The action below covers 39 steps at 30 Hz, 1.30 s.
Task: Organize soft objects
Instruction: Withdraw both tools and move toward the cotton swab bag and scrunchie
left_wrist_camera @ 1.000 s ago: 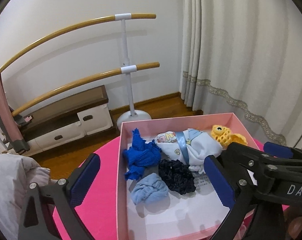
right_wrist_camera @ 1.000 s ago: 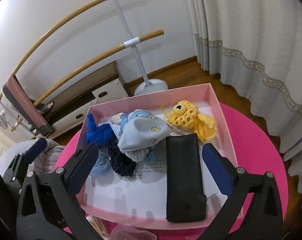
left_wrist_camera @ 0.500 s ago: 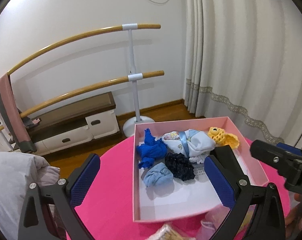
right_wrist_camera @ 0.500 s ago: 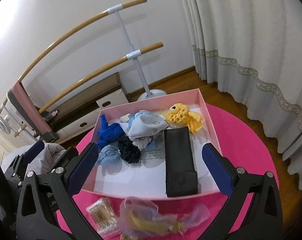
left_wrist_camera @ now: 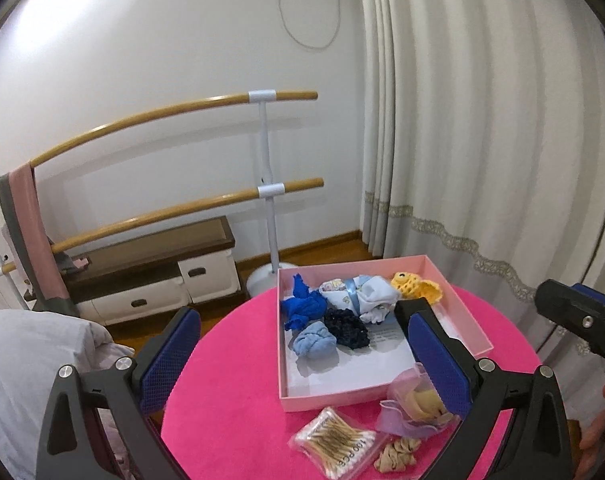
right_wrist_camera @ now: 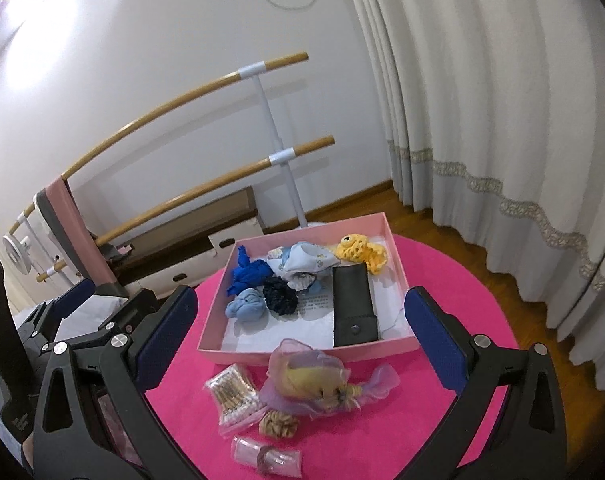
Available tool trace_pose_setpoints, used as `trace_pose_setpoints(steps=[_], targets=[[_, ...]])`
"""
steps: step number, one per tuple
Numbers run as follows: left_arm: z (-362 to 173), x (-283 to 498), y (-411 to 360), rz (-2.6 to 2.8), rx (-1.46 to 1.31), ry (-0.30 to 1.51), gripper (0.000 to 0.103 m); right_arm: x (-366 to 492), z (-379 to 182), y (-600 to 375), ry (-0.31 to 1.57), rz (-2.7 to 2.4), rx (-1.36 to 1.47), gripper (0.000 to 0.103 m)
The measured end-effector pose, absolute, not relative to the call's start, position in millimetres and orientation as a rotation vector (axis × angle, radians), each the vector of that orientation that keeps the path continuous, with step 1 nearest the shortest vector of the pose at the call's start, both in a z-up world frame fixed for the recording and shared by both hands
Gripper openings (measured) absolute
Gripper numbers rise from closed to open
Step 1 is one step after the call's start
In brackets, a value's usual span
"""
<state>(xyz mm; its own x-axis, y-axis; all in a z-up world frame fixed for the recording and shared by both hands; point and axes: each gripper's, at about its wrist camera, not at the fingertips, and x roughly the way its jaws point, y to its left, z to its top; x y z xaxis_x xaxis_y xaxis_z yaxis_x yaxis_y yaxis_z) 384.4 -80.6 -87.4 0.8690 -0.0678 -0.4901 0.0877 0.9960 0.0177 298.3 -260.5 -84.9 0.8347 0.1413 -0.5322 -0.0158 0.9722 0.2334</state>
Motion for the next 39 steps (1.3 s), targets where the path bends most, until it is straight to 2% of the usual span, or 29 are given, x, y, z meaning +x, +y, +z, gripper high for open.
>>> trace_pose_setpoints(steps=[9, 19, 39], targets=[[-87.0, 322.5, -72.0, -0.076, 0.034, 0.489, 0.103, 230.3, -81.5, -260.9, 0.524, 0.065, 0.221, 0.103], [-103.6, 267.5, -63.1, -0.063, 0.032, 0.526, 0.103, 178.1, -109.4, -266.0, 0.558, 0.001, 0.197, 0.103], [-135.9, 257.6, -45.6, -0.047, 0.036, 0.651, 0.103, 177.7, -154.1, -255.4, 0.677, 0.012, 0.178, 0.103]])
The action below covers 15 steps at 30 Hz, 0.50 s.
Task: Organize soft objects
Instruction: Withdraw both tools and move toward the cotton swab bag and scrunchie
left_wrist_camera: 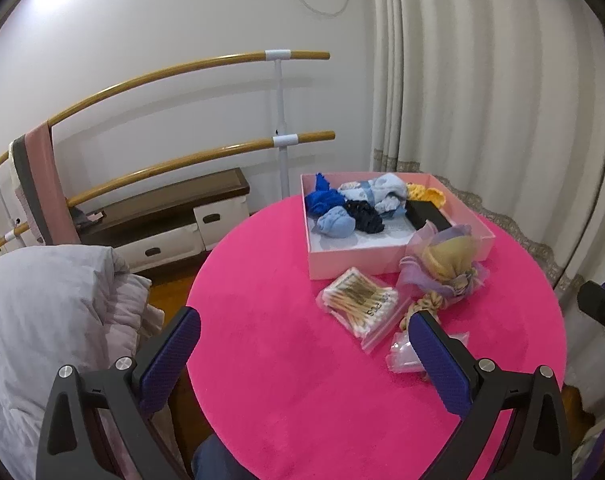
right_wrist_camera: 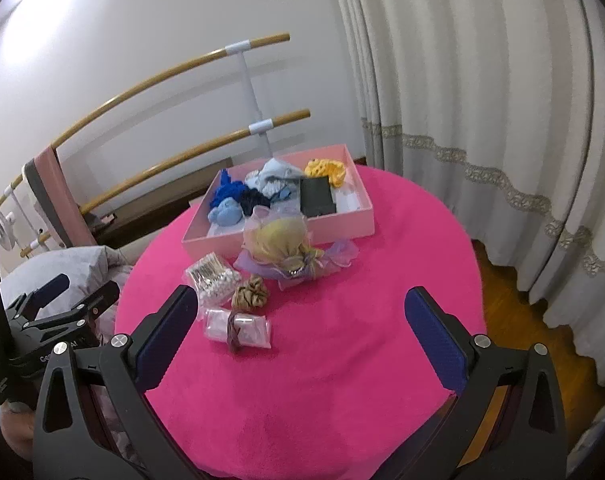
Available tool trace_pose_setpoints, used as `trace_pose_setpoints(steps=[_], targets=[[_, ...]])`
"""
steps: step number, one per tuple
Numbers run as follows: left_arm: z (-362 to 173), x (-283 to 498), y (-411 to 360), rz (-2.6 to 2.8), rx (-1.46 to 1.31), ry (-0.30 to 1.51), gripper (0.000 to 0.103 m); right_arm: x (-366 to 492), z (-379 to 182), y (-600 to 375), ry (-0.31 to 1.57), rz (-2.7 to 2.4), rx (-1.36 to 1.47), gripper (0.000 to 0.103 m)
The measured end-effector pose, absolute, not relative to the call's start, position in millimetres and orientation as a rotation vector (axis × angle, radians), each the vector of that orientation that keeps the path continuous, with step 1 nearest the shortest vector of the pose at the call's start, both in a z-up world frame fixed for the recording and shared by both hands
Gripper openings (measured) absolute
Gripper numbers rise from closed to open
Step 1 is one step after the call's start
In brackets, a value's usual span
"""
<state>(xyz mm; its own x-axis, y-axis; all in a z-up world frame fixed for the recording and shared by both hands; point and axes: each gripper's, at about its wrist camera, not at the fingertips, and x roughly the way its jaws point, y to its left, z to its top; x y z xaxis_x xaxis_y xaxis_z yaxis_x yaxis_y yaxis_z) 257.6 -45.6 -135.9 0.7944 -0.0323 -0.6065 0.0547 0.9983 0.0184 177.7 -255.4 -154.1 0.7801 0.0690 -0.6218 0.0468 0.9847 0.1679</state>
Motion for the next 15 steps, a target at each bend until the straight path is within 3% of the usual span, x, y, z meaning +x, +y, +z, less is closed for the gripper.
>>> trace_pose_setpoints(steps=[15], targets=[[-175.8, 299.3, -34.0, -0.055, 0.037, 0.736, 0.103, 217.0, -203.5, -232.0, 0.824, 0.053, 0.152, 0.103]])
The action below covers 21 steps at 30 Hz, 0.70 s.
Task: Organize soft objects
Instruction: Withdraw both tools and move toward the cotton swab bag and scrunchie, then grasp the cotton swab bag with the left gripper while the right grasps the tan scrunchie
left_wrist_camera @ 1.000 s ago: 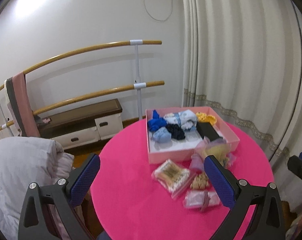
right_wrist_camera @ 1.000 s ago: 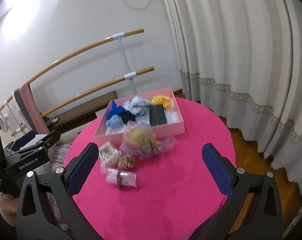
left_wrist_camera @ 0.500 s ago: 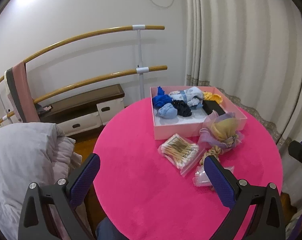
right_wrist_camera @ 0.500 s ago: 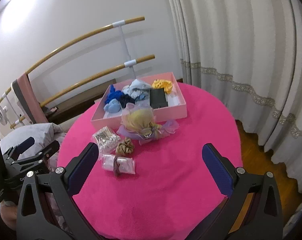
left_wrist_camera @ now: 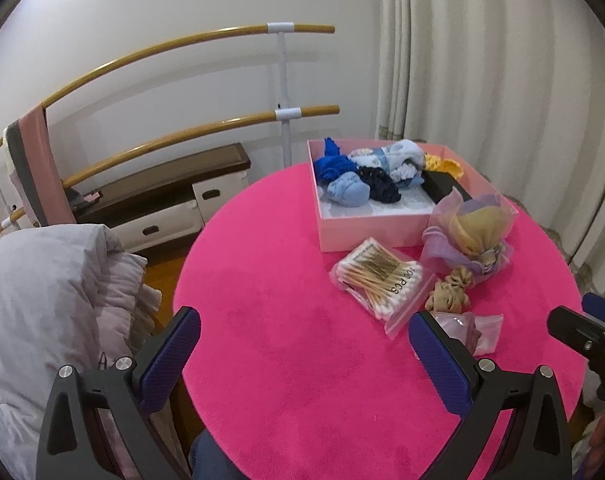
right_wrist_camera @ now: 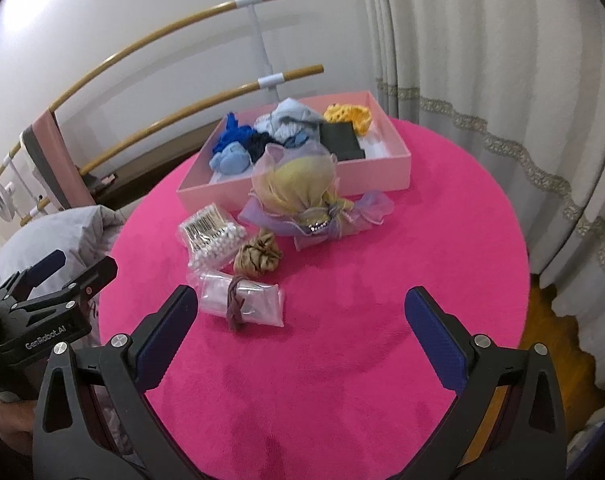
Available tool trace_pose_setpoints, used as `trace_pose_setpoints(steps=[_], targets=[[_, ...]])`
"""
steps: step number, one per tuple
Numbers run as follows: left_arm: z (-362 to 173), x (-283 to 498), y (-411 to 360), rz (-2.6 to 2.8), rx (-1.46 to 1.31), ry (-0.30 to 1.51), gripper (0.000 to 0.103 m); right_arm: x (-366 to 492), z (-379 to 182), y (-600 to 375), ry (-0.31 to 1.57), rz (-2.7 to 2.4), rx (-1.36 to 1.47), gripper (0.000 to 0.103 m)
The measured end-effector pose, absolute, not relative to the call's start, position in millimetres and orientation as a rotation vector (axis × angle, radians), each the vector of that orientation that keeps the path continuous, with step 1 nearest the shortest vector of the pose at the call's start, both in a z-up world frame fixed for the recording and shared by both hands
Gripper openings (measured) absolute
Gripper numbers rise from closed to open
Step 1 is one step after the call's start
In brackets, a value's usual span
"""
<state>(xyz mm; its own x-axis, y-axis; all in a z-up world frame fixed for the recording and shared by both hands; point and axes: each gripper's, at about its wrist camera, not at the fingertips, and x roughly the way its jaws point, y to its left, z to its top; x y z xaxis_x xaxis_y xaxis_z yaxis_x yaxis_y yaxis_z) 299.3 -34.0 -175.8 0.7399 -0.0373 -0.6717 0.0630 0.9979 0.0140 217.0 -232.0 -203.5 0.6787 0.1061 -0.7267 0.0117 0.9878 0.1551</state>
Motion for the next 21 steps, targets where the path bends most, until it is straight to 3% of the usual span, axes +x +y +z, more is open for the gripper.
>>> trace_pose_setpoints(steps=[7, 9, 13, 21], targets=[[-195.2, 338.1, -39.0, -0.069, 0.026, 0.782, 0.103, 246.8, -219.0, -227.8, 0.869, 0.087, 0.159, 0.103], [-199.5, 349.6, -41.2, -0.081, 0.03, 0.789, 0.103, 258.2, -226.0, -226.3, 0.895, 0.114, 0.171, 0.098], [-207.4, 364.3, -43.3, -0.105, 0.049, 0.792, 0.103, 279.3, -240.2, -225.3, 0.942, 0.144, 0.203, 0.078], [-228.8, 386.7, -47.7, -0.14, 0.081, 0.828, 0.103, 312.8, -265.9, -213.7, 1.016, 0.22, 0.232, 0.061]])
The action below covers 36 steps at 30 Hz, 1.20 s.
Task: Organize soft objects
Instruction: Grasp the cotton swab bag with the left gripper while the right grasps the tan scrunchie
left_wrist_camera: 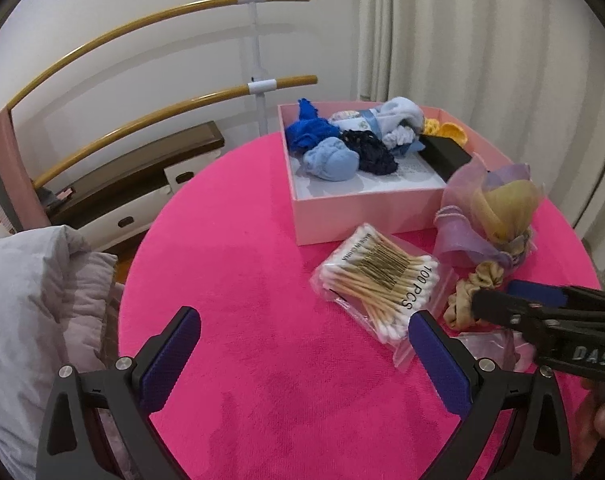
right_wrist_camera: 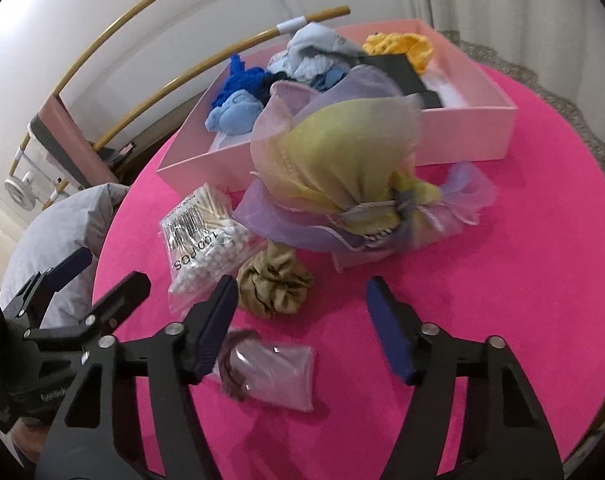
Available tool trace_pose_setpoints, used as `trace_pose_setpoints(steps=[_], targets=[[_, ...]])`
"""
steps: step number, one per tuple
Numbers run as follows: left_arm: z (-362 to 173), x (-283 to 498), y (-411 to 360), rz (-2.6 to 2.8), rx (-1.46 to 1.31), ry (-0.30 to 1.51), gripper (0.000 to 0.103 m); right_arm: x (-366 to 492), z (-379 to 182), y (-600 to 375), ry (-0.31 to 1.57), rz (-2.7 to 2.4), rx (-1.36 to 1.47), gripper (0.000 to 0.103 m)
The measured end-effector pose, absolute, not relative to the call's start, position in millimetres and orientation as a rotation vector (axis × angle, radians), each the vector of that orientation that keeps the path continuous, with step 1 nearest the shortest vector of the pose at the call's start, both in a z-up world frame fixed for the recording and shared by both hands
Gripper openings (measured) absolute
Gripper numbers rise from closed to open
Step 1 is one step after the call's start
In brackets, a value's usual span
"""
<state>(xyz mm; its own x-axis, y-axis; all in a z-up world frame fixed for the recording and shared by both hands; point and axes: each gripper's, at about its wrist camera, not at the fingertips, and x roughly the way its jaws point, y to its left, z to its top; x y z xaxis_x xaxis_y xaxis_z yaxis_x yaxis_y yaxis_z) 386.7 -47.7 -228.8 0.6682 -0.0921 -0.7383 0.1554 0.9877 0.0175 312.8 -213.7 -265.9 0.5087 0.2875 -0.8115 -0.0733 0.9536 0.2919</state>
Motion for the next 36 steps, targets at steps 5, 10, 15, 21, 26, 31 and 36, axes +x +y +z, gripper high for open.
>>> trace_pose_setpoints(steps=[5, 10, 15, 21, 26, 31, 36], targets=[[-238.4, 395.8, -55.0, -0.166, 0.095, 0.848, 0.103, 317.6, -269.0, -210.2, 1.012, 0.202, 0.191, 0.035], [-247.2, 406.5, -67.0, -0.196, 0.13, 0.863, 0.103, 310.1, -267.1, -216.9, 1.006, 0.176, 0.132, 0.028], [-260.4, 425.8, -81.5, -0.209, 0.16, 0.878, 0.103, 302.8, -263.9, -228.4, 0.995, 0.152, 0.134, 0.027], [-275.4, 440.8, -84.2, -0.256, 0.121, 0.913, 0.078, 300.7, -261.8, -233.8, 0.983, 0.151, 0.146, 0.025], [-273.9, 441.2, -74.4, -0.279, 0.074, 0.925, 0.065, 293.2, -257.8, -233.6, 0.972, 0.166, 0.153, 0.024], [-266.8, 428.9, -62.8, -0.244, 0.069, 0.915, 0.065, 282.4, -253.6, -236.3, 0.959, 0.168, 0.16, 0.024], [-257.6, 417.0, -55.3, -0.205, 0.07, 0.89, 0.065, 272.0, -246.6, -238.9, 0.945, 0.169, 0.161, 0.024]])
